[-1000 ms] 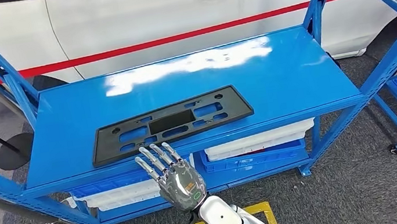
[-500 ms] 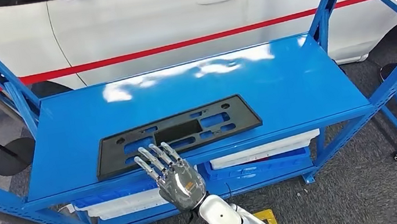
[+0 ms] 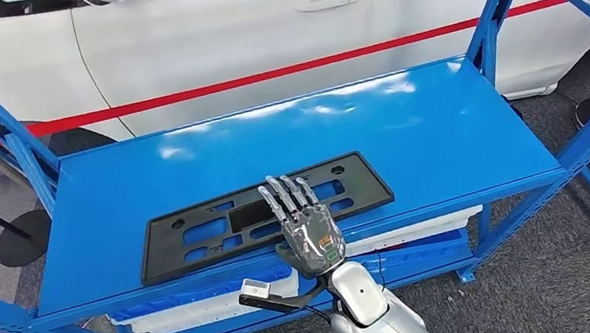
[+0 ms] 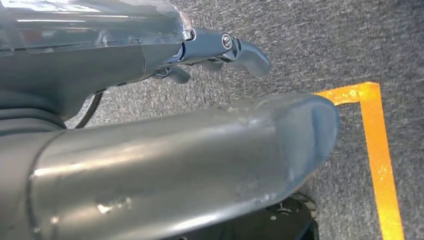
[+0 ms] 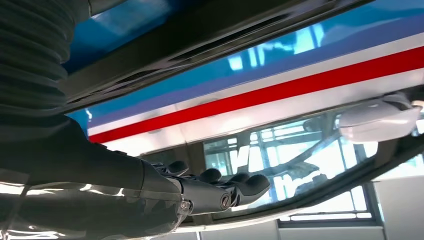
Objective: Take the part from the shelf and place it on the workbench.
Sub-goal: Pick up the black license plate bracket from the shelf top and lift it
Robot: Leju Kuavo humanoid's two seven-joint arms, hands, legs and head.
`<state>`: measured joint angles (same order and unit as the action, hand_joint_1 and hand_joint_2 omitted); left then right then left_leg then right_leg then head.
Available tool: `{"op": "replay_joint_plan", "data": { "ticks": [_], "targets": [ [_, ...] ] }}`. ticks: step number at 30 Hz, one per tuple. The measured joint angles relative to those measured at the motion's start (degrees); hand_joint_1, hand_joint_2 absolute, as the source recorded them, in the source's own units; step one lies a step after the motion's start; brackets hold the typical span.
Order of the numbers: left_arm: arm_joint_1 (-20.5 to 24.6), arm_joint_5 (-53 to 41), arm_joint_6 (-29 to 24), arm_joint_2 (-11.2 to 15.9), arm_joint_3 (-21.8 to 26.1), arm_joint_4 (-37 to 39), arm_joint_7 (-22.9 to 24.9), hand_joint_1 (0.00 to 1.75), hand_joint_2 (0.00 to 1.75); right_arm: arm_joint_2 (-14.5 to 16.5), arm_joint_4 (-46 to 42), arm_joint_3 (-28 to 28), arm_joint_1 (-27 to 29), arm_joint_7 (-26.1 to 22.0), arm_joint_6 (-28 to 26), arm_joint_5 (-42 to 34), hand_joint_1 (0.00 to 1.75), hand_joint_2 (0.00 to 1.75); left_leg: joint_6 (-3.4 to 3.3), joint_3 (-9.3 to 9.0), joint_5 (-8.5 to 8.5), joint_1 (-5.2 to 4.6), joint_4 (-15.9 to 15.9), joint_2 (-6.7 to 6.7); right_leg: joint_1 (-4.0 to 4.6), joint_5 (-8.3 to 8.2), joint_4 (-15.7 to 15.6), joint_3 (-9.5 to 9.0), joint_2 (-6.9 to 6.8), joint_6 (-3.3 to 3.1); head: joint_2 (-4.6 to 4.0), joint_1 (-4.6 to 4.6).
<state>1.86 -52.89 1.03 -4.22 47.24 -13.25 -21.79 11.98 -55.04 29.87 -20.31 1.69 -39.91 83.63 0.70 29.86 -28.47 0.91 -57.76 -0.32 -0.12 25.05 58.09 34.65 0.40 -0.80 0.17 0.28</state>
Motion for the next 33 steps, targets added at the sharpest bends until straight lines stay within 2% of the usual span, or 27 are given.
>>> {"op": "replay_joint_plan", "data": {
  "ticks": [2, 5, 6, 7, 8, 9, 10, 11, 12, 15, 17, 18, 20, 21, 22, 23, 25, 26, 27, 28, 31, 33],
  "targets": [
    [0.10, -0.14, -0.01, 0.20, 0.12, 0.00, 0.02, 0.00, 0.00, -0.07, 0.12, -0.46, -0.13, -0.14, 0.00, -0.09, 0.00, 1.75, 0.56, 1.14, -1.78, 0.08, -3.12, 0.09, -0.30, 0.17, -0.52, -0.68, -0.03, -0.67, -0.01, -0.08],
    [0.05, -0.52, -0.05, 0.35, 0.30, 0.00, 0.17, 0.00, 0.00, -0.07, 0.56, -0.83, -0.17, -0.44, 0.00, -0.23, 0.00, 1.75, 1.07, 7.08, -6.03, 0.23, -14.08, 0.11, -0.15, 0.81, -0.58, -1.42, -0.23, -1.26, -0.02, -0.09],
    [-0.06, -0.75, -0.19, 0.42, 0.36, 0.00, 0.23, 0.00, 0.00, -0.08, 0.74, -0.94, -0.12, -0.44, 0.00, -0.04, 0.00, 1.75, 1.15, 8.57, -6.13, 0.25, -16.17, 0.11, -0.09, 1.04, -0.55, -1.68, -0.21, -1.29, -0.01, -0.08],
    [-0.16, -1.06, -0.47, 0.50, 0.39, 0.00, 0.27, 0.00, 0.00, -0.09, 0.93, -1.03, -0.13, -0.27, 0.01, 0.38, 0.00, 1.75, 1.15, 9.04, -4.96, 0.25, -16.03, 0.11, -0.05, 1.29, -0.53, -2.02, -0.15, -1.26, 0.00, -0.09],
    [-0.23, -1.43, -0.86, 0.59, 0.41, 0.00, 0.25, 0.00, 0.00, -0.10, 1.19, -1.07, -0.23, 0.03, 0.03, 1.03, 0.00, 1.75, 1.05, 8.43, -2.72, 0.25, -13.57, 0.11, -0.05, 1.56, -0.50, -2.44, -0.09, -1.20, 0.00, -0.10],
    [-0.25, -1.84, -1.26, 0.67, 0.41, 0.00, 0.21, 0.00, 0.00, -0.11, 1.49, -1.08, -0.44, 0.39, 0.07, 1.75, 0.00, 1.75, 0.83, 7.04, 0.02, 0.24, -9.57, 0.12, -0.05, 1.87, -0.48, -2.88, -0.04, -1.09, 0.00, -0.10],
    [-0.21, -2.17, -1.60, 0.76, 0.41, 0.00, 0.16, 0.00, 0.00, -0.12, 1.85, -1.08, -0.74, 0.76, 0.13, 2.43, 0.00, 1.75, 0.53, 5.55, 2.07, 0.10, -5.61, 0.13, 0.04, 2.19, -0.43, -3.23, -0.01, -0.89, 0.00, -0.09],
    [-0.13, -2.44, -1.80, 0.82, 0.41, 0.00, 0.10, 0.00, 0.00, -0.14, 2.22, -1.08, -1.07, 1.05, 0.25, 3.06, 0.00, 1.75, 0.17, 4.38, 3.34, -0.02, -2.66, 0.10, 0.12, 2.43, -0.35, -3.40, 0.02, -0.66, 0.00, -0.10],
    [-0.04, -2.66, -1.88, 0.87, 0.41, 0.00, 0.03, 0.00, 0.00, -0.15, 2.57, -1.08, -1.42, 1.32, 0.56, 3.71, 0.00, 1.75, -0.18, 3.78, 3.75, -0.18, -1.09, 0.07, 0.17, 2.58, -0.30, -3.43, 0.02, -0.39, 0.00, -0.09],
    [0.08, -3.16, -1.68, 0.94, 0.42, 0.00, -0.31, 0.00, 0.00, -0.24, 3.70, -0.80, -2.55, 2.67, 2.49, 5.58, 0.00, 1.75, -1.14, 3.56, 3.66, -0.25, -0.32, 0.01, 0.07, 2.79, -0.30, -3.39, -0.01, 0.45, -0.01, -0.09],
    [0.13, -3.49, -1.41, 0.95, 0.44, 0.00, -0.56, 0.00, 0.00, -0.43, 4.50, 0.02, -3.65, 3.86, 3.78, 6.08, 0.01, 1.75, -1.76, 3.30, 3.89, 0.05, 0.25, 0.08, 0.01, 4.28, 1.94, -2.38, -0.08, 1.04, -0.02, 0.04],
    [0.19, -3.65, -1.33, 0.95, 0.46, 0.00, -0.64, 0.00, 0.00, -0.57, 4.96, 0.67, -4.26, 4.36, 4.38, 6.18, 0.43, 1.75, -1.98, 3.21, 3.95, 0.17, 0.42, 0.13, -0.07, 5.80, 4.82, -0.93, -0.12, 1.29, -0.02, 0.11],
    [0.28, -3.89, -1.28, 0.96, 0.55, 0.00, -0.69, 0.00, 0.00, -0.86, 5.94, 2.04, -5.14, 5.09, 5.54, 6.25, 1.30, 1.75, -2.23, 3.22, 3.88, 0.15, 0.44, 0.18, -0.21, 8.96, 12.44, 3.21, -0.13, 1.64, -0.01, 0.22],
    [0.31, -3.98, -1.27, 0.96, 0.62, 0.00, -0.70, 0.00, 0.00, -1.03, 6.48, 2.70, -5.34, 5.31, 6.16, 6.26, 1.73, 1.75, -2.26, 3.20, 3.81, 0.14, 0.41, 0.15, -0.29, 9.48, 15.11, 4.83, -0.14, 1.76, -0.01, 0.23],
    [0.31, -4.06, -1.25, 0.96, 0.73, 0.00, -0.70, 0.00, 0.00, -1.16, 7.01, 3.27, -5.57, 5.39, 6.83, 6.27, 1.75, 1.75, -2.24, 3.14, 3.73, 0.15, 0.35, 0.11, -0.38, 8.87, 15.81, 5.53, -0.14, 1.81, -0.01, 0.24],
    [0.30, -4.10, -1.21, 0.96, 0.89, 0.00, -0.70, 0.00, 0.00, -1.24, 7.61, 3.87, -6.04, 5.31, 7.80, 6.21, 1.75, 1.75, -2.14, 3.03, 3.62, 0.15, 0.26, 0.06, -0.47, 7.13, 14.11, 5.03, -0.15, 1.78, -0.01, 0.24],
    [0.32, -4.10, -1.06, 0.96, 1.28, 0.00, -0.72, 0.00, 0.00, -1.28, 8.84, 4.84, -7.42, 4.82, 9.92, 5.80, 1.75, 1.75, -1.77, 2.78, 3.28, 0.08, 0.01, 0.00, -0.55, 2.86, 6.43, 1.70, -0.22, 1.52, -0.01, 0.23],
    [0.36, -4.09, -0.99, 0.96, 1.47, 0.00, -0.73, 0.00, 0.00, -1.24, 9.39, 5.16, -8.07, 4.50, 10.80, 5.47, 1.75, 1.75, -1.51, 2.74, 3.10, -0.02, -0.15, -0.04, -0.48, 1.56, 3.09, 0.21, -0.23, 1.32, -0.01, 0.21],
    [0.40, -4.08, -0.92, 0.96, 1.61, 0.00, -0.74, 0.00, 0.00, -1.19, 9.85, 5.33, -8.48, 4.25, 11.30, 5.12, 1.75, 1.75, -1.22, 2.76, 2.99, -0.11, -0.24, -0.06, -0.38, 1.06, 1.11, -0.66, -0.24, 1.09, -0.01, 0.18],
    [0.43, -4.07, -0.87, 0.96, 1.75, 0.00, -0.74, 0.00, 0.00, -1.12, 10.24, 5.46, -8.72, 4.05, 11.55, 4.81, 1.75, 1.75, -0.89, 2.79, 2.93, -0.15, -0.25, -0.09, -0.23, 1.21, 0.47, -0.87, -0.21, 0.84, -0.01, 0.17],
    [0.42, -4.05, -0.81, 0.96, 2.22, 0.00, -0.75, 0.00, 0.00, -0.77, 11.13, 5.69, -9.02, 3.60, 11.67, 4.16, 1.73, 1.75, 0.10, 2.93, 2.46, 0.09, -0.60, -0.07, -0.27, 0.89, 0.03, -0.97, -0.23, -0.28, -0.02, 0.15],
    [0.42, -4.02, -0.80, 0.92, 2.52, 0.00, -0.73, 0.00, 0.00, -0.44, 11.53, 5.69, -9.25, 3.37, 11.68, 3.86, 1.73, 1.75, 0.56, 4.62, -0.02, 0.21, -4.58, -0.02, -0.46, 0.71, -0.34, -1.19, -0.35, -0.94, -0.02, -0.08]
  ]
}}
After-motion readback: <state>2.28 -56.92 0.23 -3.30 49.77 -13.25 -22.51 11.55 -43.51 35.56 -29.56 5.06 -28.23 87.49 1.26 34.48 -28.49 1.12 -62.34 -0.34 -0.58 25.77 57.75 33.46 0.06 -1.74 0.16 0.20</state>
